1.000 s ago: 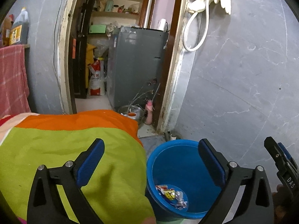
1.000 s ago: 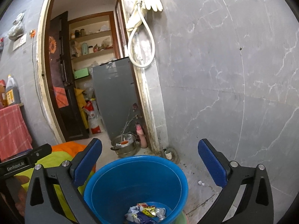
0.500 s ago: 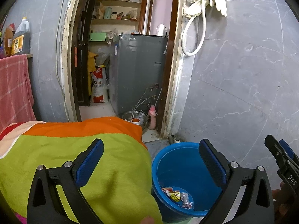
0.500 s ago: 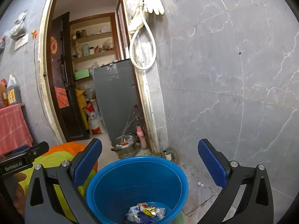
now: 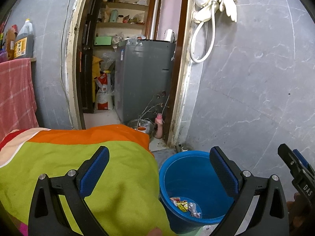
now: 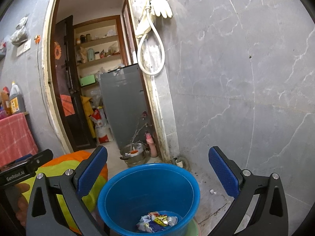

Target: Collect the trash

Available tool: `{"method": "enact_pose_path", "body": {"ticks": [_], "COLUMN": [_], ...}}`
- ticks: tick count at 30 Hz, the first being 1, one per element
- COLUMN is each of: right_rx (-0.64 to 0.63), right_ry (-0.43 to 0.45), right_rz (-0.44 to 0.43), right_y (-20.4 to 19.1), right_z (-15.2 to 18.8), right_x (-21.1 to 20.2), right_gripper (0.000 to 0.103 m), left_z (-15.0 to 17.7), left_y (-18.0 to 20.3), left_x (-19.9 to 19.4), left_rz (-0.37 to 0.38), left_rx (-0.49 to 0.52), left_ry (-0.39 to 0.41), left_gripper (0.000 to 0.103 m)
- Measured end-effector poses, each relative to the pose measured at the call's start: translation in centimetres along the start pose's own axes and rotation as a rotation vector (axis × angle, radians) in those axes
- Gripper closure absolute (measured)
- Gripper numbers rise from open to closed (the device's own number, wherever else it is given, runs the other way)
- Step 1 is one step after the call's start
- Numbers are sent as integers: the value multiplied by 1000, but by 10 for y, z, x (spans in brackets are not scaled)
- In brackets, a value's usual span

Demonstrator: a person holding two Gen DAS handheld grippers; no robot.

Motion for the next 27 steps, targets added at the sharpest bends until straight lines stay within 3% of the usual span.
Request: {"method": "enact_pose_path", "body": {"ticks": [15, 27], "right_rx": [-8, -37], "right_ry": [16, 20], "right_rz": [-17, -41], "right_y": [-5, -13], "right_z": [-12, -2], "right_x": [-36, -96], "right_gripper": [0, 0], "left_z": [-5, 11], "left_y": [2, 0], "left_x": [-44, -102], "left_rz": [-7, -18], "left_rx": [14, -16], "left_ry": [28, 44], "left_gripper": [3, 3]}}
Point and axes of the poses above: each gripper's, at about its wrist camera, not at the fingertips, and x roughly the way its jaws point, y to its right, z to its underside, the point moved 8 cm from there along x, roughly the way its jaws point, and after that the axes turned 12 degrees about z, right-handed, at the moved point
